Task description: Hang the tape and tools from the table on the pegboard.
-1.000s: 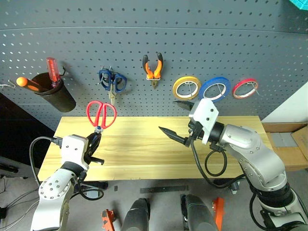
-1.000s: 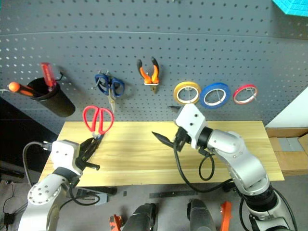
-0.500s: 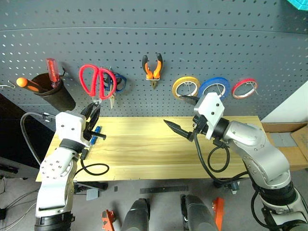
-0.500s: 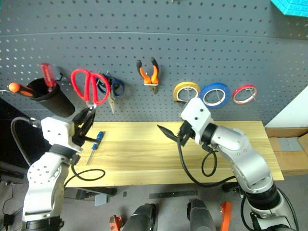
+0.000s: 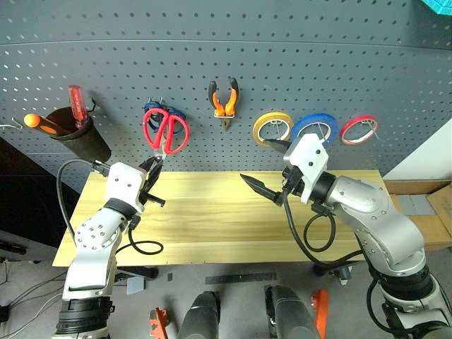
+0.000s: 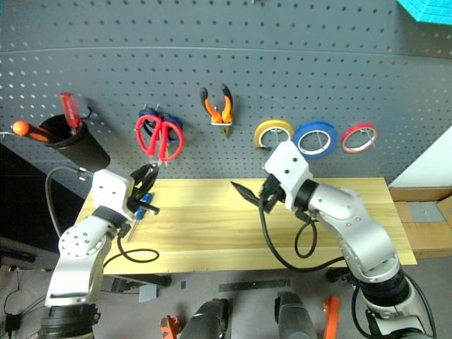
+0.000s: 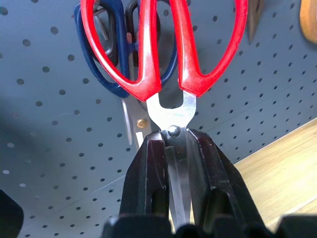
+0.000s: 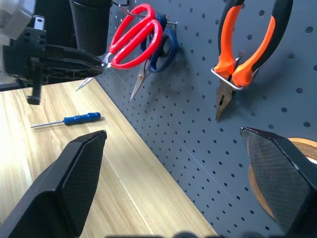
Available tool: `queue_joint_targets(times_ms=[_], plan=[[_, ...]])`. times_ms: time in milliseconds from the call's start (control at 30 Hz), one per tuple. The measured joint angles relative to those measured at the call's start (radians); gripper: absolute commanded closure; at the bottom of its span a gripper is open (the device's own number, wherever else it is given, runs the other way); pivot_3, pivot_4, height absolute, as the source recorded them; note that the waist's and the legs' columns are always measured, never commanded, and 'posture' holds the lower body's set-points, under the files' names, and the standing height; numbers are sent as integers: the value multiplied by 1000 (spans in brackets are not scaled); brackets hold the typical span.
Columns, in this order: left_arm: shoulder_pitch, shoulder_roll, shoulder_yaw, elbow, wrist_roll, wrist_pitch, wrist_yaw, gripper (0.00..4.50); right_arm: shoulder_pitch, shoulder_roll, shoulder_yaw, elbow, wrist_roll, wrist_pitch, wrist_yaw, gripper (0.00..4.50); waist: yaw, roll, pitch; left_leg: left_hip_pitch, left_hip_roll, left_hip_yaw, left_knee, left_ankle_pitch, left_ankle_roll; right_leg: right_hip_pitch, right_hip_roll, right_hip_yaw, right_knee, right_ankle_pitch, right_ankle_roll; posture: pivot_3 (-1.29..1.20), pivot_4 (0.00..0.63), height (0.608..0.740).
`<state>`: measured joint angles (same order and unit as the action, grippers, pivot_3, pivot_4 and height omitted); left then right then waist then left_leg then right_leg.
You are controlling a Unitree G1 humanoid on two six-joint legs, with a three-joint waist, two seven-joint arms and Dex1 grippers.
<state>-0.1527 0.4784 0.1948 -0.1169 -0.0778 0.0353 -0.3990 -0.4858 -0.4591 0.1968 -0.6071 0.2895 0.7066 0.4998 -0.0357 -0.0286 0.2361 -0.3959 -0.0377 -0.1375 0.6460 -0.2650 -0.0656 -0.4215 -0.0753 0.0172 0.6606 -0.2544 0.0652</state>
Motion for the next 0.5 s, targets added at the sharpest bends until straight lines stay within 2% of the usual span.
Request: queue_joint_targets(times_ms=[67, 467, 500], plan=[[-12, 0, -7, 16, 10, 0, 10, 4281, 0, 7, 0, 0, 0, -2, 0, 0, -3, 0, 0, 0, 0, 0, 0, 0, 0, 0, 0, 0, 0, 0, 0, -82, 203, 740], [-1, -19, 1, 41, -17, 62, 8, 338, -1, 24, 5, 0, 5, 9, -1, 0, -19, 0, 0, 1, 0, 0, 0, 0, 0, 0, 0, 0, 1, 0, 0, -74, 215, 740], [12, -23, 12, 47, -22, 81, 19, 338, 0, 33, 10, -1, 8, 20, -4, 0, -22, 0, 0, 1, 0, 1, 0, 0, 0, 0, 0, 1, 2, 0, 0, -72, 216, 740]])
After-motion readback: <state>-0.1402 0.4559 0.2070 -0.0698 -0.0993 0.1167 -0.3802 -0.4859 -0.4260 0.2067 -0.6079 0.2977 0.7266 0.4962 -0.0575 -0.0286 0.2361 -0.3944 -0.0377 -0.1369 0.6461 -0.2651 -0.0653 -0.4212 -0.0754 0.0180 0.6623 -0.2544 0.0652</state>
